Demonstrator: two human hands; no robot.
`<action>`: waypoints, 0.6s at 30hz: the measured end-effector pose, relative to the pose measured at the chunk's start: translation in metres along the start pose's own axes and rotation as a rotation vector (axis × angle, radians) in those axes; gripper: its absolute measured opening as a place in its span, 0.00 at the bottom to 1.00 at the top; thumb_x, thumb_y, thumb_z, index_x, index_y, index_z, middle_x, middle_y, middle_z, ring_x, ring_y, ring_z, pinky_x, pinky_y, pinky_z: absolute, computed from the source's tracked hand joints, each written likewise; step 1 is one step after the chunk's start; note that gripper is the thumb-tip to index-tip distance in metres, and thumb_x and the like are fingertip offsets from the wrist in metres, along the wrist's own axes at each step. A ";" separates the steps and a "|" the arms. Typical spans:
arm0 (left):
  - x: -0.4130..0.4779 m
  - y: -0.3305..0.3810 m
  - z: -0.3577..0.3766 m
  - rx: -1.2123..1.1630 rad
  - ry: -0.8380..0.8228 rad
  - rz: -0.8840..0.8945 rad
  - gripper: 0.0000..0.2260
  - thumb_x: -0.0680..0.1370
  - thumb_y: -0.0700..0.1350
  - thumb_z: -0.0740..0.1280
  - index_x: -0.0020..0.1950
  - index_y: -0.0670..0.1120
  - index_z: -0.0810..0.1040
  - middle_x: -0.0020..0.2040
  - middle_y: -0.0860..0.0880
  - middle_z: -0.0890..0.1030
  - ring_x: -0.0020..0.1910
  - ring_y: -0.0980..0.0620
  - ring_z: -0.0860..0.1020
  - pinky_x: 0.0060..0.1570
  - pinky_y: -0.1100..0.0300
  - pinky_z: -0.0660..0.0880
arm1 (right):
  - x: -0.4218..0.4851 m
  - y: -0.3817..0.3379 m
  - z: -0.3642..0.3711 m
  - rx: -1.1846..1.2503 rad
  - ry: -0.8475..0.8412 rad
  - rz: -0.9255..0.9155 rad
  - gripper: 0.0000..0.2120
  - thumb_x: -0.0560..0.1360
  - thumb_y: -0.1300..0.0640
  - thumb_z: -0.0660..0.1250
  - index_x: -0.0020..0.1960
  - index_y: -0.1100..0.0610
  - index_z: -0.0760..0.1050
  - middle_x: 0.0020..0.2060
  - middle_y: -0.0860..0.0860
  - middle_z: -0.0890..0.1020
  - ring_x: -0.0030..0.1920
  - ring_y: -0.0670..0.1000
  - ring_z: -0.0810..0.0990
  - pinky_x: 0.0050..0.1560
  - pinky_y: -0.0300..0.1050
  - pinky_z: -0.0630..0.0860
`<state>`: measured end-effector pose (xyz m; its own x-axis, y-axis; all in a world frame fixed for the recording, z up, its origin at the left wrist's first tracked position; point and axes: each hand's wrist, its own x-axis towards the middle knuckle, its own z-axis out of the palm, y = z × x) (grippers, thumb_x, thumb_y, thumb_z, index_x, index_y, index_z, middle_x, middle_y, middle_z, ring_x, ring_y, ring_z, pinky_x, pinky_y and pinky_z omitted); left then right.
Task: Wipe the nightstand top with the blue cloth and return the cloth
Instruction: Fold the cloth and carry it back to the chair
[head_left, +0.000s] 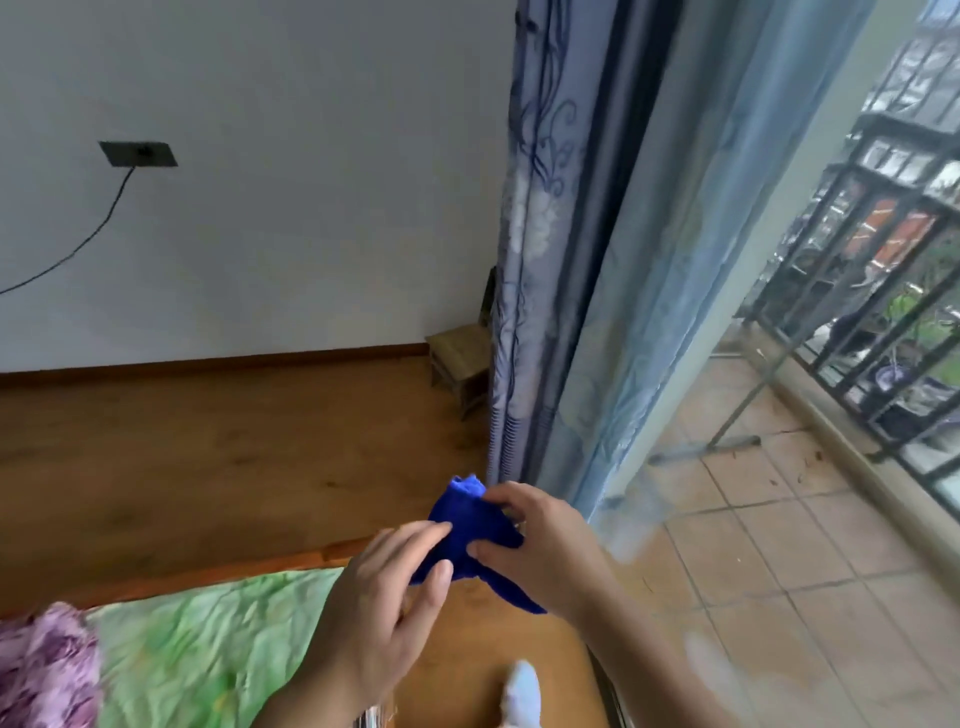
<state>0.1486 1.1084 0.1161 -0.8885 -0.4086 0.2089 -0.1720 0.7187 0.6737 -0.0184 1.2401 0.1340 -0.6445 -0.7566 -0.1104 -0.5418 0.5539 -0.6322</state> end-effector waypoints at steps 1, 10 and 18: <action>0.016 -0.006 0.003 -0.006 0.001 -0.003 0.22 0.83 0.61 0.54 0.70 0.53 0.75 0.65 0.65 0.74 0.66 0.63 0.72 0.59 0.67 0.70 | 0.018 0.005 -0.001 0.000 -0.007 -0.006 0.22 0.70 0.41 0.72 0.63 0.41 0.75 0.55 0.36 0.81 0.54 0.41 0.79 0.53 0.37 0.77; 0.166 -0.043 0.026 -0.051 0.003 -0.109 0.24 0.81 0.66 0.52 0.70 0.56 0.73 0.65 0.67 0.72 0.65 0.65 0.72 0.59 0.70 0.69 | 0.181 0.049 -0.033 0.032 -0.034 -0.074 0.23 0.70 0.40 0.72 0.63 0.41 0.75 0.54 0.38 0.81 0.51 0.41 0.79 0.52 0.38 0.77; 0.254 -0.071 0.008 -0.004 0.089 -0.204 0.22 0.81 0.64 0.53 0.69 0.58 0.73 0.65 0.65 0.75 0.64 0.65 0.73 0.61 0.68 0.69 | 0.296 0.039 -0.051 0.077 -0.090 -0.139 0.22 0.70 0.41 0.73 0.63 0.41 0.75 0.53 0.37 0.82 0.52 0.39 0.80 0.51 0.37 0.77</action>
<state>-0.0683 0.9580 0.1162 -0.7942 -0.5937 0.1295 -0.3428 0.6136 0.7113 -0.2579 1.0553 0.1153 -0.5134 -0.8540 -0.0840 -0.5772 0.4161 -0.7027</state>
